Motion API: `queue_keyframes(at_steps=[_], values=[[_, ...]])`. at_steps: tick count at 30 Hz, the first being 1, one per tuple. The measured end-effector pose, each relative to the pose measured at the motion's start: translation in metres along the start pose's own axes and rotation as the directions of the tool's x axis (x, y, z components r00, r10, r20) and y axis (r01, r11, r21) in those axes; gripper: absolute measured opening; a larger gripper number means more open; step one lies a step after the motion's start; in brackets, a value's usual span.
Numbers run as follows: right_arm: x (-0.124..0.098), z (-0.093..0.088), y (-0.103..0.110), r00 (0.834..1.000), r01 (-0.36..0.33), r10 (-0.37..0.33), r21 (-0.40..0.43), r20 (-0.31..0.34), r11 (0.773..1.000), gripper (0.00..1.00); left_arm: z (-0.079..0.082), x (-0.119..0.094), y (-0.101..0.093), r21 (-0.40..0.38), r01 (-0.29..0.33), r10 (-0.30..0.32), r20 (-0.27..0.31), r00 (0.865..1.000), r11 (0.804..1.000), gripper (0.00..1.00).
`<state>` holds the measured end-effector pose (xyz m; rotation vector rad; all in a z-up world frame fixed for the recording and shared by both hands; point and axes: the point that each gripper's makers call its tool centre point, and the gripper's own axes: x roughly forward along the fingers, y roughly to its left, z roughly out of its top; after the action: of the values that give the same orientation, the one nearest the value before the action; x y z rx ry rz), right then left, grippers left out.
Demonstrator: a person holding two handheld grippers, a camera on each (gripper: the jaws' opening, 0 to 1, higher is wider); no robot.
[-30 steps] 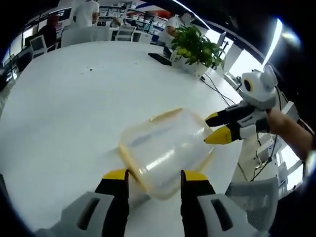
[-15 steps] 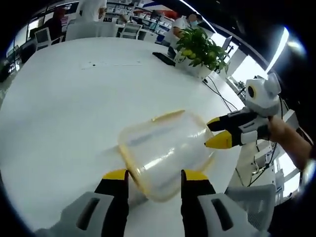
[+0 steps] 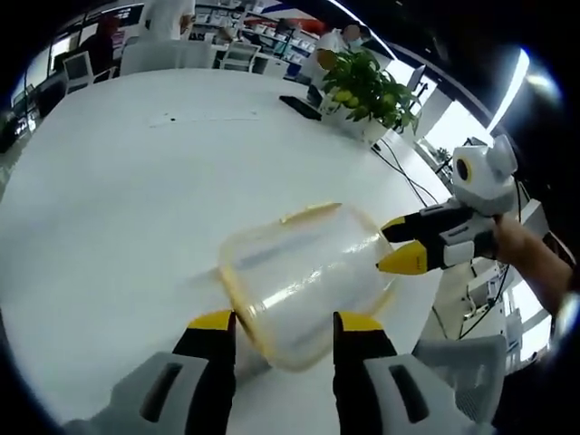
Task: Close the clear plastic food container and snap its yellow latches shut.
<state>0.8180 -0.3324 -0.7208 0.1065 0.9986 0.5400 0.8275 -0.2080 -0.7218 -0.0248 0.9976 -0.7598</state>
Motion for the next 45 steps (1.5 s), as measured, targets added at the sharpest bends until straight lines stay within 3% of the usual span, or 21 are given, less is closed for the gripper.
queue_keyframes(at_steps=[10, 14, 18, 26, 34, 42, 45], values=[[-0.001, -0.001, 0.002, 1.000, -0.024, 0.025, -0.040, 0.016, 0.999, 0.36, -0.002, -0.001, 0.003, -0.005, 0.010, -0.010, -0.008, 1.000, 1.000, 0.37], [-0.005, 0.000, 0.002, 1.000, -0.018, 0.019, -0.131, 0.013, 0.991, 0.35, 0.001, -0.003, 0.004, 0.079, -0.001, 0.001, -0.003, 1.000, 0.997, 0.37], [-0.010, 0.003, 0.001, 1.000, -0.004, 0.008, -0.192, 0.021, 0.981, 0.32, 0.006, -0.009, 0.004, 0.115, -0.008, 0.006, 0.014, 1.000, 0.993, 0.38], [-0.019, 0.015, 0.003, 0.998, -0.001, 0.016, -0.271, 0.053, 0.963, 0.30, 0.020, -0.022, 0.003, 0.209, -0.021, 0.010, 0.057, 0.998, 0.978, 0.35], [-0.023, 0.031, 0.009, 0.996, -0.017, 0.046, -0.347, 0.076, 0.938, 0.25, 0.028, -0.026, -0.005, 0.326, 0.014, -0.034, 0.055, 0.998, 0.945, 0.28], [-0.020, 0.036, 0.022, 0.995, -0.065, 0.094, -0.471, 0.038, 0.880, 0.23, 0.032, -0.025, -0.011, 0.404, 0.038, -0.056, 0.033, 0.998, 0.914, 0.27], [-0.017, 0.037, 0.025, 0.994, -0.087, 0.109, -0.540, 0.010, 0.837, 0.23, 0.033, -0.022, -0.015, 0.433, 0.057, -0.072, 0.018, 0.997, 0.900, 0.25]])
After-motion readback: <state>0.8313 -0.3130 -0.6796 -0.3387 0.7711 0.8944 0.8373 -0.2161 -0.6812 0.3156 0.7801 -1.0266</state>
